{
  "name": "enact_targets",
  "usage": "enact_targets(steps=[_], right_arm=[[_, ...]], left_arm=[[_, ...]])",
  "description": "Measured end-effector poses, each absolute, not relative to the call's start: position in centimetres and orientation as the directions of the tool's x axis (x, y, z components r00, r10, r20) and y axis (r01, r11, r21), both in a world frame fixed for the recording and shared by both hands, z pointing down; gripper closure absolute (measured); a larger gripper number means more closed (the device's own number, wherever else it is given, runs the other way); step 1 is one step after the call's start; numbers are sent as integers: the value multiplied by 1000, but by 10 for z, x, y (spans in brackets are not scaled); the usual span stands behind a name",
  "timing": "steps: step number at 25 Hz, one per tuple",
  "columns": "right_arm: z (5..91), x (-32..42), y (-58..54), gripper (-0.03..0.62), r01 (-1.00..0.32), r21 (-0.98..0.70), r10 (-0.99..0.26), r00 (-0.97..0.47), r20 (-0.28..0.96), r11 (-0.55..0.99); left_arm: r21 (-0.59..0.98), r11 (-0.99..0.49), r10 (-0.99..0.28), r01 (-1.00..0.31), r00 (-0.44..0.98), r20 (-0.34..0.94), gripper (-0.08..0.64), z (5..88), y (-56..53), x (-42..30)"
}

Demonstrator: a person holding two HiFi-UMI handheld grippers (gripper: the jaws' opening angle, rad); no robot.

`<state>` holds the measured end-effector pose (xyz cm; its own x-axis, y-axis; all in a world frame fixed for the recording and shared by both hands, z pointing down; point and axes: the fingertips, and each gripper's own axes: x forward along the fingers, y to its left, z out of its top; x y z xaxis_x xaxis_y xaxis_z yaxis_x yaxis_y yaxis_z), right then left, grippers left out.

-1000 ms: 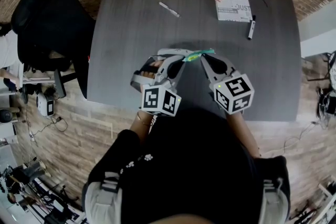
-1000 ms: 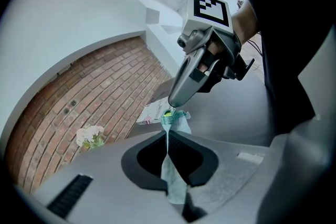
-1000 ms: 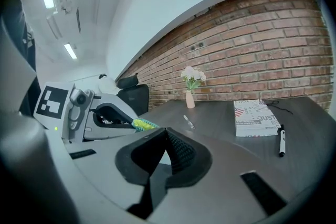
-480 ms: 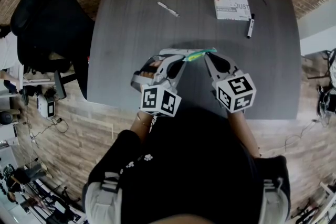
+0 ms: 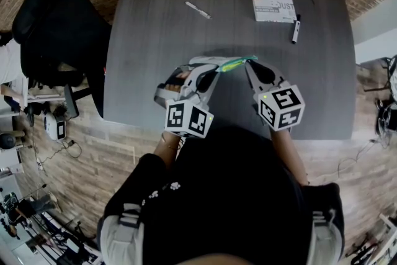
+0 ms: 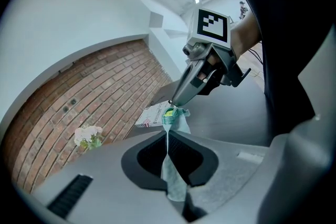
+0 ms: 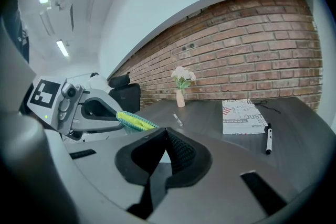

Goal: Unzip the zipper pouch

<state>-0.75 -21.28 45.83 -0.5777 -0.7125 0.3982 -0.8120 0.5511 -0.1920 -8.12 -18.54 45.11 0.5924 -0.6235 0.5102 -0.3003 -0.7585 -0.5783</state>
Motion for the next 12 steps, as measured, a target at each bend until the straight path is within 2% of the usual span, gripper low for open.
enact_targets(steps=[12], right_arm=[[464, 4, -217, 592, -827, -185, -722, -555, 413, 530]], left_arm=[[-573, -761, -620, -303, 597, 508, 555, 449, -187, -80]])
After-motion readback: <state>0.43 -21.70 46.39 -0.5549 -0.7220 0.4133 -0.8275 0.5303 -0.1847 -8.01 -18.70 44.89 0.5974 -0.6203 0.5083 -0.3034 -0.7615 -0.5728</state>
